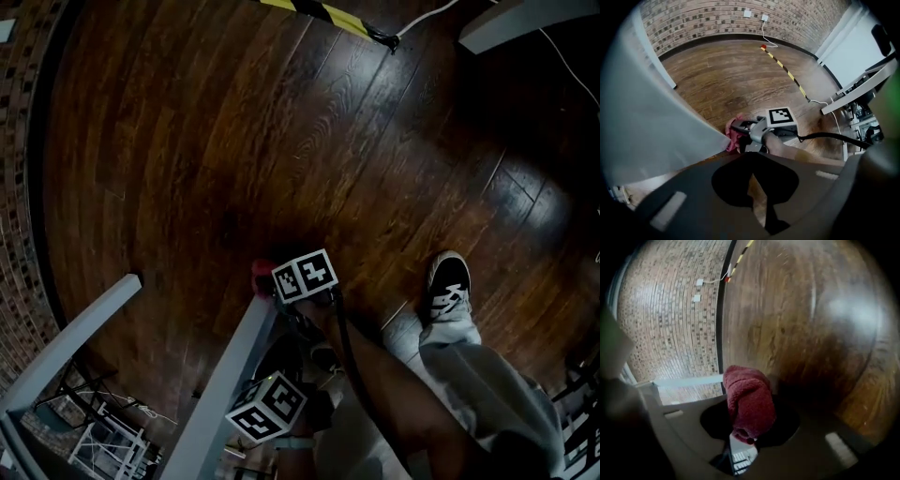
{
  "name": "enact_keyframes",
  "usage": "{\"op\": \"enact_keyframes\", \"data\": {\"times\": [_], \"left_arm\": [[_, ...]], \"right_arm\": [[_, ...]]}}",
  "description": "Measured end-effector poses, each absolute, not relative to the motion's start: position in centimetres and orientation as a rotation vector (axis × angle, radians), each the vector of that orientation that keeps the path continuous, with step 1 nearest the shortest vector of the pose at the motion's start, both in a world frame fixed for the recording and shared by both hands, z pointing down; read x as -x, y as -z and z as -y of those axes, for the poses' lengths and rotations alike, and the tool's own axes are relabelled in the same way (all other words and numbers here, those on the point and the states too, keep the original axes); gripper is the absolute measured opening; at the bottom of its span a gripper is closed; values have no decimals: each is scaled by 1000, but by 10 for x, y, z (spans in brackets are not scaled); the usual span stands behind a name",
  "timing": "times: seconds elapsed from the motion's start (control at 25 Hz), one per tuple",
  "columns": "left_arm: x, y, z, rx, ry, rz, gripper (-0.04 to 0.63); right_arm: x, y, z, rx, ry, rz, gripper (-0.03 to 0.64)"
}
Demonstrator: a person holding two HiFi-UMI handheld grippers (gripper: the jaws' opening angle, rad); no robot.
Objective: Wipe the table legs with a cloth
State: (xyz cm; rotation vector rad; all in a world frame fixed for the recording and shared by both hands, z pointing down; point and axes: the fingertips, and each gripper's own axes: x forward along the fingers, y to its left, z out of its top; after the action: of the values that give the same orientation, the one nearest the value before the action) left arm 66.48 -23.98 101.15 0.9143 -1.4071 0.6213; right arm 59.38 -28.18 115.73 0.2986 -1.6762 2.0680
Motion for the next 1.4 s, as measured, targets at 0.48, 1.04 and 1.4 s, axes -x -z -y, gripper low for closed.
{"op": "enact_keyframes", "data": {"times": [0.48, 1.04, 1.4], "left_arm": [[-669, -994, 227, -915, -661, 1411, -3], [-677, -820, 208, -924, -593, 1559, -3], [-755, -706, 168, -962, -473, 1488, -3]], "right_arm": [[-566, -1137, 259, -50, -1760, 1706, 87], [-559, -891, 262, 177, -1733, 1808, 87], [-559, -712, 266, 231, -1706, 1898, 86]]}}
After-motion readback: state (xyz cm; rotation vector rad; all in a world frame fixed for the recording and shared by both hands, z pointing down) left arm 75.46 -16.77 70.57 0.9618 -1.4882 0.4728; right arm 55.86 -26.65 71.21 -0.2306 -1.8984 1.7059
